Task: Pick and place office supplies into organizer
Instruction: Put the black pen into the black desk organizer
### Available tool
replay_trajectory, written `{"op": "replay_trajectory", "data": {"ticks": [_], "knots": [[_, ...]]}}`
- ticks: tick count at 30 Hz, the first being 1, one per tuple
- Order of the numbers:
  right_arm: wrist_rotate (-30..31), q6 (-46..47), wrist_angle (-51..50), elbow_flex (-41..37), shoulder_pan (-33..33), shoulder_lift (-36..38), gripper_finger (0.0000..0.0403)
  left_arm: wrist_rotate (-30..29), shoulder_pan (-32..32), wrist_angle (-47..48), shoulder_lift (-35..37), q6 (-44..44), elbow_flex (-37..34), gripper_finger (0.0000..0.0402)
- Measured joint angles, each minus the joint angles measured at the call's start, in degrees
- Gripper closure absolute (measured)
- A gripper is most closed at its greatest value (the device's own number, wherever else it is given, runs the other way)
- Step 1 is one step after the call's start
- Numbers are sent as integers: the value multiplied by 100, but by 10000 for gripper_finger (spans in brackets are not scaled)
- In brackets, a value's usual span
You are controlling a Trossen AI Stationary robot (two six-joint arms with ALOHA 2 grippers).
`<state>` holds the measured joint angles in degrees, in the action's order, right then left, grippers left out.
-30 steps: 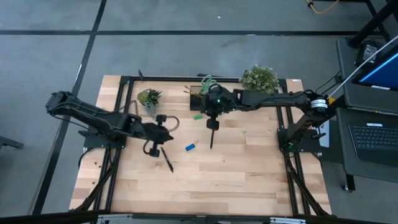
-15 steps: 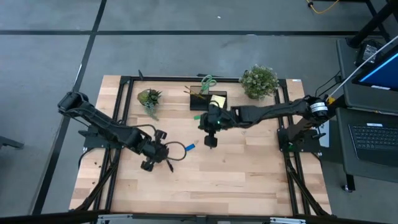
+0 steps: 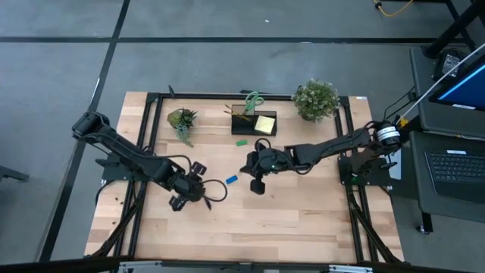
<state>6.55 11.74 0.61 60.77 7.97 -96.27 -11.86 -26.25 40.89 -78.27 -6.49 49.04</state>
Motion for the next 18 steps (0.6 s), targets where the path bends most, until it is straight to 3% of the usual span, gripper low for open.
{"op": "replay_trajectory", "data": {"ticks": [9,18], "knots": [[2,-1,496,7,322,1,399,38,222,-224,-1007,-335,0,262],[565,150,544,7,699,1,397,916,440,-629,-1587,-984,4,278]]}}
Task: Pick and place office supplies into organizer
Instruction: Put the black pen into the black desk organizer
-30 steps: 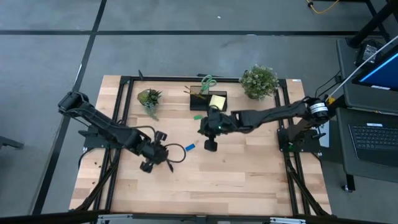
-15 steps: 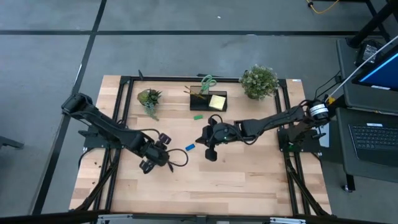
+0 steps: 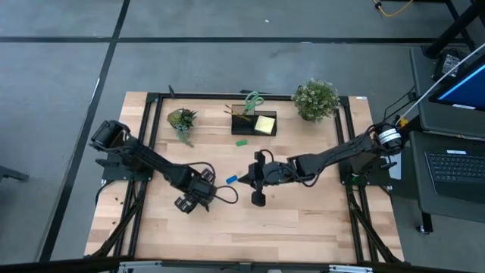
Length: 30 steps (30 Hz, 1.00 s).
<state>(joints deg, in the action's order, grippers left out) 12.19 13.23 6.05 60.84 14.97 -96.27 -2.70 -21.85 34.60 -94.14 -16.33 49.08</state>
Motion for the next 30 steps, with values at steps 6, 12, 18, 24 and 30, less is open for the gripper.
{"op": "replay_trajectory", "data": {"ticks": [6,12,18,24,30], "knots": [[298,-4,-10,0,183,0,397,216,93,-364,-14,-434,-4,283],[332,-26,-10,0,201,0,397,662,211,-500,-153,-442,8,288],[343,-88,-12,2,201,0,396,927,349,-528,-329,-442,22,320],[522,-164,-19,2,201,0,395,715,411,-407,67,-529,-38,385],[687,-166,-69,7,198,0,395,630,532,-402,714,-574,-17,383]]}}
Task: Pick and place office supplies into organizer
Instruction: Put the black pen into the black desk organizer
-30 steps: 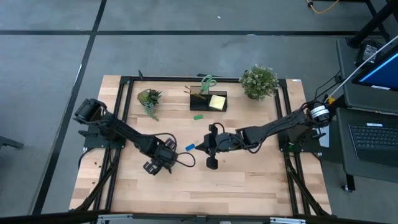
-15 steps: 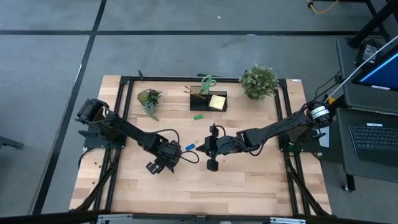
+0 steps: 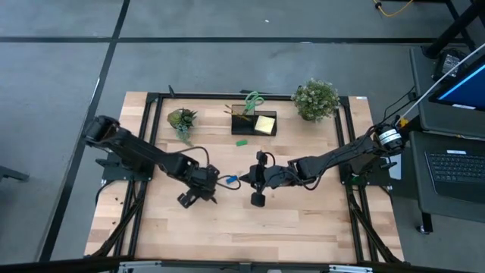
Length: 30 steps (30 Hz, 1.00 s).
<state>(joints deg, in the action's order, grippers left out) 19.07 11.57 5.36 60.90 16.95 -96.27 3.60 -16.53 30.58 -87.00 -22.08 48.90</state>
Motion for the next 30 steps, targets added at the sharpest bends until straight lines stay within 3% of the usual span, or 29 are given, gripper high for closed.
{"op": "replay_trajectory", "data": {"ticks": [17,24,30], "knots": [[-4,-26,-99,0,0,0,395,-60,397,-14,1833,-200,2,384],[299,-24,-98,0,2,0,394,679,780,-153,2412,-424,-2,384],[615,-5,-177,-36,2,0,399,1135,1401,-1293,2943,-610,-661,384]]}}
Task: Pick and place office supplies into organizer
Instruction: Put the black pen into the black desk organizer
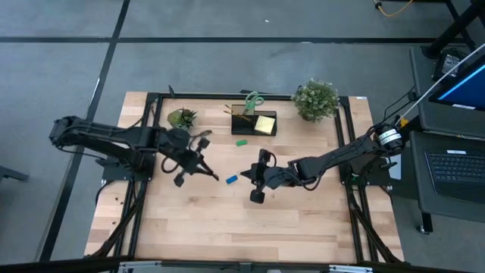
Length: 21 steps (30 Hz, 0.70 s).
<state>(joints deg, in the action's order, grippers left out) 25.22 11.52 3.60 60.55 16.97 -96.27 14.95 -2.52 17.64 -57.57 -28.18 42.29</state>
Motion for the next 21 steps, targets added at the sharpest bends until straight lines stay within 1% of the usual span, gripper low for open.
{"op": "replay_trajectory", "data": {"ticks": [3,9,13,18,21], "knots": [[373,43,-32,-115,0,2,397,16,290,-814,240,22,-384,384],[476,153,37,-260,-189,4,399,15,833,-2528,359,212,-868,384],[811,189,40,-286,-388,4,396,-34,1267,-3486,200,445,-1042,384],[821,173,42,-286,-665,4,400,-41,1834,-5122,-203,833,-1277,384],[819,217,-50,-286,-829,4,399,1,2138,-5889,-596,1154,-1281,384]]}}
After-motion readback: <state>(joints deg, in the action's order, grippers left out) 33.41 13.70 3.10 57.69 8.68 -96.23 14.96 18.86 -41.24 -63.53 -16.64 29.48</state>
